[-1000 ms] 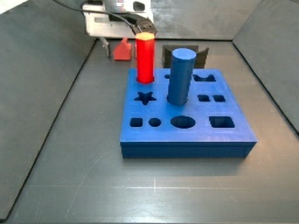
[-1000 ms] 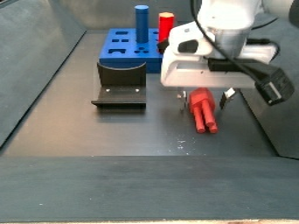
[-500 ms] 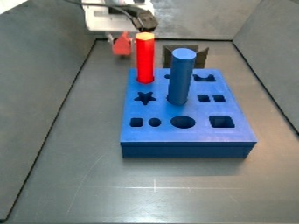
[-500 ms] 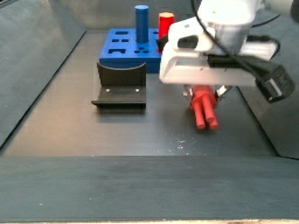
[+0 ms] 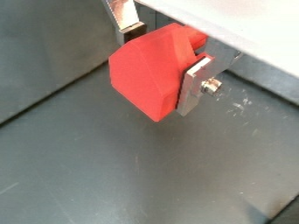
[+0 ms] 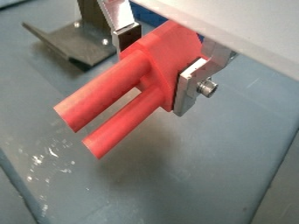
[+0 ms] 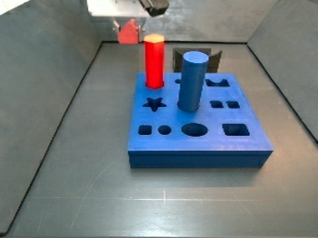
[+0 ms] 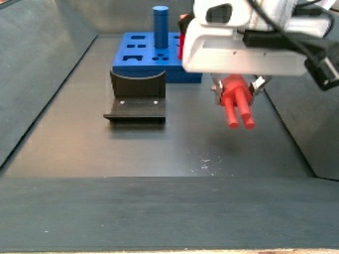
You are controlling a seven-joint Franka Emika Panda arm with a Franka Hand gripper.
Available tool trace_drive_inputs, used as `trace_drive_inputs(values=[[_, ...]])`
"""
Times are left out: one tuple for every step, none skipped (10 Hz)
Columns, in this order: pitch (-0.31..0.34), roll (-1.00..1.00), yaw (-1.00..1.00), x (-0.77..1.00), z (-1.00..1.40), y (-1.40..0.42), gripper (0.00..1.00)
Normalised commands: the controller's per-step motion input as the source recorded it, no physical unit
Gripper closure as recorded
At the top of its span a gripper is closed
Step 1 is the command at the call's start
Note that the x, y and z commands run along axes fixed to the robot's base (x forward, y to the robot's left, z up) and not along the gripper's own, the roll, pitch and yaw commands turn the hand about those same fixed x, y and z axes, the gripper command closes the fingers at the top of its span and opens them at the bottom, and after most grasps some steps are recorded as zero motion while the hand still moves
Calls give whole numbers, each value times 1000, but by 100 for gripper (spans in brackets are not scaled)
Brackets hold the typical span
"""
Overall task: Pick up the 3 prong object. Move up. Rotate the 3 prong object. Place the 3 prong object on the fixture. Regrasp the 3 prong object. Move to above the board. Insert the 3 prong object.
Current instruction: Place the 3 prong object on the fixture.
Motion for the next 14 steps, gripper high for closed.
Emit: trace_drive_inputs(values=[[16,10,-2,-8,1000,1,100],[28,13,-3,-15,1000,3,100],[29,16,-4,-17,1000,5,100],[35,22,-6,-25,1000,7,100],[38,27,-7,-28,1000,9,100],[45,32,-9,-29,937,14,100],[50,36,-9,-22,779,17,100],[63,39,-11,-12,566,18,100],[74,39,-11,-8,459,19,100],[89,41,-12,5,248,20,100],[-380,31,-148,1000,88,-327,100],[-367,27,-138,1000,61,-325,100],[-305,10,-86,1000,51,-304,100],[-178,-25,-38,1000,48,-277,100]])
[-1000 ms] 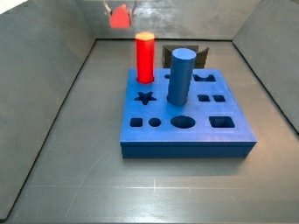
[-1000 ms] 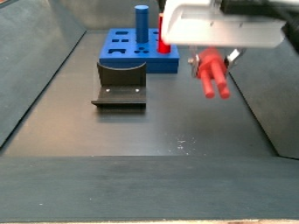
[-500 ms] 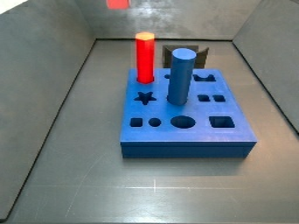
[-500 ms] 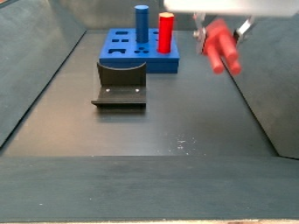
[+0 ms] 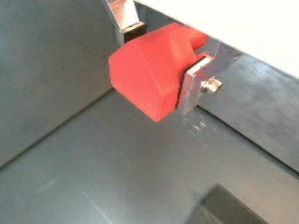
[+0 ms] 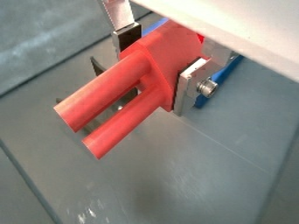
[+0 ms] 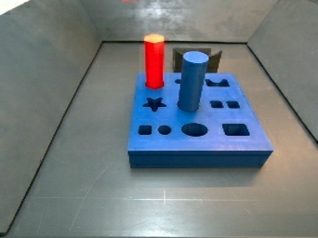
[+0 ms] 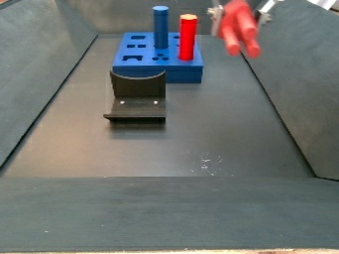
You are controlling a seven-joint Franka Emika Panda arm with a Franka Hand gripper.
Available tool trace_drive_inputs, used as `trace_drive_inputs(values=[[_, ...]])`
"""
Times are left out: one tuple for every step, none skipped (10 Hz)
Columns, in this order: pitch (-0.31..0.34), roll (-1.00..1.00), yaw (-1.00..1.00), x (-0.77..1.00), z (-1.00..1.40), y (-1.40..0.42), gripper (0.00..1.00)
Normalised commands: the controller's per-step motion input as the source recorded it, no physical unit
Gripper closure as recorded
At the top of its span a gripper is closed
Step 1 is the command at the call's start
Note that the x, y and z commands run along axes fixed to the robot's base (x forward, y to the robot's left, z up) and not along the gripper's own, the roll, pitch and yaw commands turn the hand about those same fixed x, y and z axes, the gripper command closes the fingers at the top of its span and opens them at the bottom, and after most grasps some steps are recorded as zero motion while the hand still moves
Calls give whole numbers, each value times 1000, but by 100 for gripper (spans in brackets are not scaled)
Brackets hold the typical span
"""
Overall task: Pick up the 3 prong object. Move up. Rotate the 3 prong object. Place the 3 prong object on the fixture. Regrasp the 3 prong object. Move to above the board. Insert the 3 prong object.
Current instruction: Place the 3 prong object on the fixture.
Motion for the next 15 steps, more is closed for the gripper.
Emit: trace_drive_inputs(values=[[-104,-37,-15,1000,43,-264,100],[-51,-41,5,1000,35,-244,100],[-19,-45,12,1000,24,-218,100],[-5,-44,16,1000,21,-203,100],[10,-42,18,1000,16,-186,100],[29,-37,20,1000,12,-166,100],[44,-32,21,1000,9,-153,100],[57,-26,25,1000,8,-139,100],[71,-19,25,1000,7,-124,100],[89,-9,28,1000,5,-109,100],[100,-2,32,1000,4,-99,100],[161,-1000,141,1000,-149,-29,100],[162,-1000,127,1000,-147,-7,100],[164,-1000,104,1000,-125,18,100],[176,-1000,76,1000,-69,26,100]])
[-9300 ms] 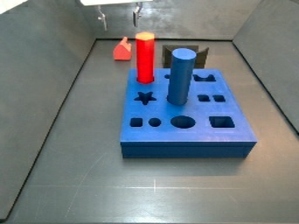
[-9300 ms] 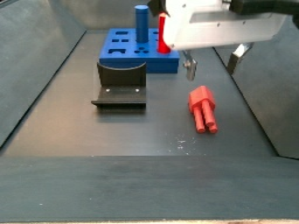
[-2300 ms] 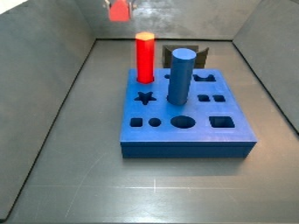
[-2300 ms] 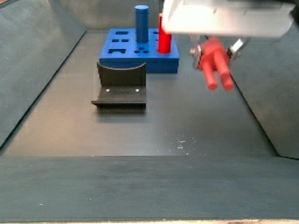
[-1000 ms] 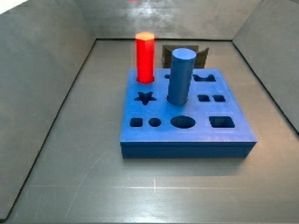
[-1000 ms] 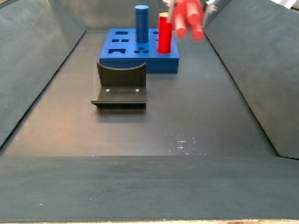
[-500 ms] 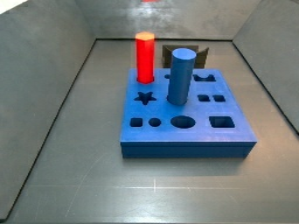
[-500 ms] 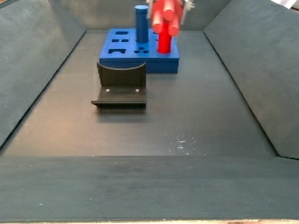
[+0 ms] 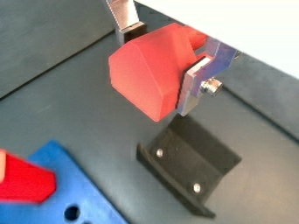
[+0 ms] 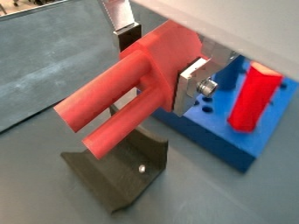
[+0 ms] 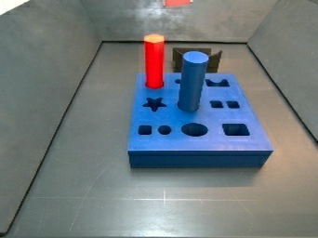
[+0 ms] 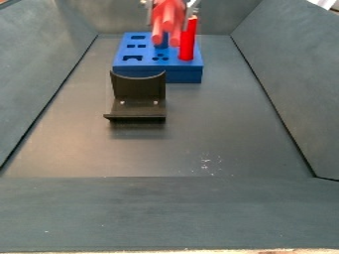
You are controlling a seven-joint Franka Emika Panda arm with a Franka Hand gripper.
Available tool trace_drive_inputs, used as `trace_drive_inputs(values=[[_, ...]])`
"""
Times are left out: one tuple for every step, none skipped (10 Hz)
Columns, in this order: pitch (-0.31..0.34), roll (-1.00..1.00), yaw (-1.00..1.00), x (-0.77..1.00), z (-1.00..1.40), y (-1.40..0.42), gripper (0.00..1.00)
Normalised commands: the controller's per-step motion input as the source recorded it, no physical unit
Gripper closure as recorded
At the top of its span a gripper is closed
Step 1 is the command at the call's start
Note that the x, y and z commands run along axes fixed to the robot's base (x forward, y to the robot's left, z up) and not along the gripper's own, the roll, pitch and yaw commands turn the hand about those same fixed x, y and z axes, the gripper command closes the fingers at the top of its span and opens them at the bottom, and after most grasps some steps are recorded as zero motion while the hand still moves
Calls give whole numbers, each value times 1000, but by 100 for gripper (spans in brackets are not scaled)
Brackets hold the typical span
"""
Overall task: Pick up the 3 prong object. Move up. Rotate the 3 prong object. Place the 3 prong object on the fixture. Regrasp the 3 prong object. Move to above the board. Insert the 3 prong object.
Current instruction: Place the 3 prong object on the fixture.
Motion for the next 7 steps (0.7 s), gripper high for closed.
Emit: trace_drive_inputs(values=[[181,-1000,61,969,-54,35,100],[185,-1000,36,833,-42,40,100],[188,-1000,23,762,-30,41,100],[195,-1000,-15,590,-15,44,100],[197,-1000,-32,523,-13,45,100],[203,-1000,-70,389,-13,44,100],[208,-1000,-101,291,-14,44,100]])
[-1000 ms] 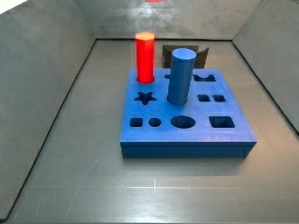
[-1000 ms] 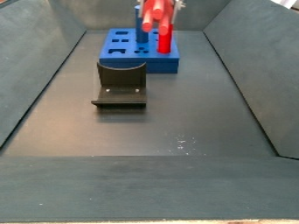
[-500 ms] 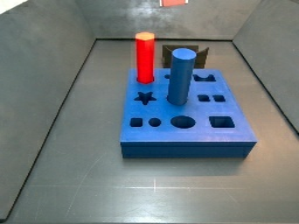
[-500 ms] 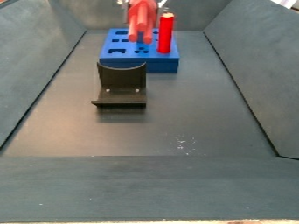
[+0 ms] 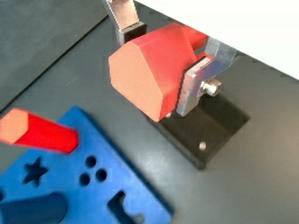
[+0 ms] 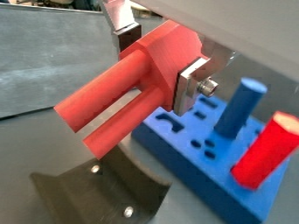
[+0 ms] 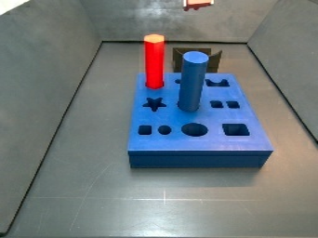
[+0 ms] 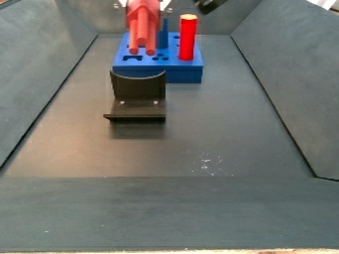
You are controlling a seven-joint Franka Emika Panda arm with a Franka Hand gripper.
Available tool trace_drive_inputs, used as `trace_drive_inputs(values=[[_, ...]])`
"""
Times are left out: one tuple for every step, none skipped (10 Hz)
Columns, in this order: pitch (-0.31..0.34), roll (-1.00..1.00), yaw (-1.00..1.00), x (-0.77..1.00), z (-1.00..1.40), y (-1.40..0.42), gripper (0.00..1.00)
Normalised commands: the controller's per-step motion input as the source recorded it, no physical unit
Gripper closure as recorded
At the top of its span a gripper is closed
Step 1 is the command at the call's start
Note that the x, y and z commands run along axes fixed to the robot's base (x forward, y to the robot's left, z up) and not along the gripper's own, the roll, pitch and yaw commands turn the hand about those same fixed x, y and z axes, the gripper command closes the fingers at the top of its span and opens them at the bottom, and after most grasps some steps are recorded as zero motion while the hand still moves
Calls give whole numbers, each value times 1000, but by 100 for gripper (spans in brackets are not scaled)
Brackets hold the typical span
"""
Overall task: Pick up the 3 prong object. Move up. Rotate the 3 prong object. Place the 3 prong object on the fixture. Regrasp the 3 prong object. Move to above the board. Insert the 3 prong object.
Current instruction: Place the 3 prong object on the fixture.
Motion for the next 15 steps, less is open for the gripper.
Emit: trace_drive_inputs(values=[[192,-917,-129,199,-12,45,100],[159,-752,-143,111,-11,47,100],[90,-523,-154,49,-4,45,100],[53,-341,-152,45,-11,41,100],[301,-1000,-123,123,-1000,128,100],[298,-1000,-142,135,-1000,138,100],[305,-1000,-177,147,-1000,140,100],[261,-854,-226,164,-1000,136,100],[201,-690,-253,168,-1000,141,100],[117,-469,-267,173,-1000,146,100],[65,-313,-261,186,-1000,144,100],[8,-206,-228,184,-926,129,100],[-16,-186,-209,159,-775,114,100],[-50,-168,-162,120,-492,86,100],[-72,-130,-131,95,-332,98,100]])
